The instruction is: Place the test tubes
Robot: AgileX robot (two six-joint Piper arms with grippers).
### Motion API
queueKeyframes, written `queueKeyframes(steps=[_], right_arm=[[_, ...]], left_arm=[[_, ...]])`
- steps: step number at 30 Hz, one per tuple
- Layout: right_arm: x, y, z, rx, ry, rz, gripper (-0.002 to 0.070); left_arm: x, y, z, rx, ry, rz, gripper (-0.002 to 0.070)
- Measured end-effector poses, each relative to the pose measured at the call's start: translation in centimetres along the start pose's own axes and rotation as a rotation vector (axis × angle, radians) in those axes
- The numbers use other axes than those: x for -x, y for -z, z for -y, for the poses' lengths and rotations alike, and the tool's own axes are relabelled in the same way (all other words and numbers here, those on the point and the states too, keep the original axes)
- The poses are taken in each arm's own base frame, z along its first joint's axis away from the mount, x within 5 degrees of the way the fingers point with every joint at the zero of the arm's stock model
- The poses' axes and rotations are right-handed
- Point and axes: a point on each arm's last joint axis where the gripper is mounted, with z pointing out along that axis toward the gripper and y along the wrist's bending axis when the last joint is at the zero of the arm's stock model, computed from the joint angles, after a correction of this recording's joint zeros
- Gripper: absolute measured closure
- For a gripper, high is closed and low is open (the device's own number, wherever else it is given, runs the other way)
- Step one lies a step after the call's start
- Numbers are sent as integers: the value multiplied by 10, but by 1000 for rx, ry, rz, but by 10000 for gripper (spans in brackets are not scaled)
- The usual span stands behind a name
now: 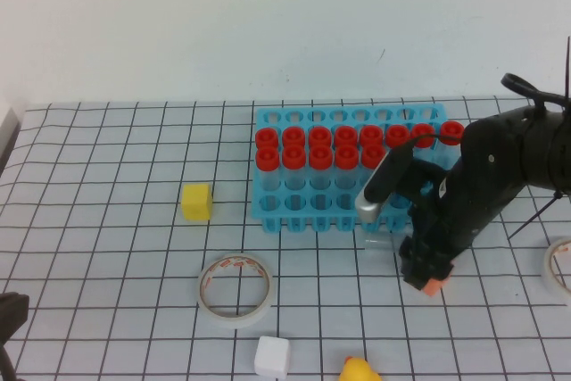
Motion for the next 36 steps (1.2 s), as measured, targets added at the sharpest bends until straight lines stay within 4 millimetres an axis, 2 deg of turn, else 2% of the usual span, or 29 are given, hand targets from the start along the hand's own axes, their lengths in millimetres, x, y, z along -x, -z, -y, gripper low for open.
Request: queueKeyframes(steps=[5, 9, 19, 28, 36], right_arm=[[-10, 1, -7, 82, -15, -102, 263], [-11, 3, -8, 93, -15, -117, 263], [13, 23, 2, 42, -15, 18, 262], [16, 22, -1, 81, 55, 51, 260], [20, 4, -4, 120, 153, 90, 260]], left_arm=[[0, 0, 0, 0, 0, 0, 676], [0, 0, 0, 0, 0, 0, 676], [0, 0, 0, 0, -4, 0, 676], [0, 0, 0, 0, -4, 0, 676], [0, 0, 0, 0, -4, 0, 676]])
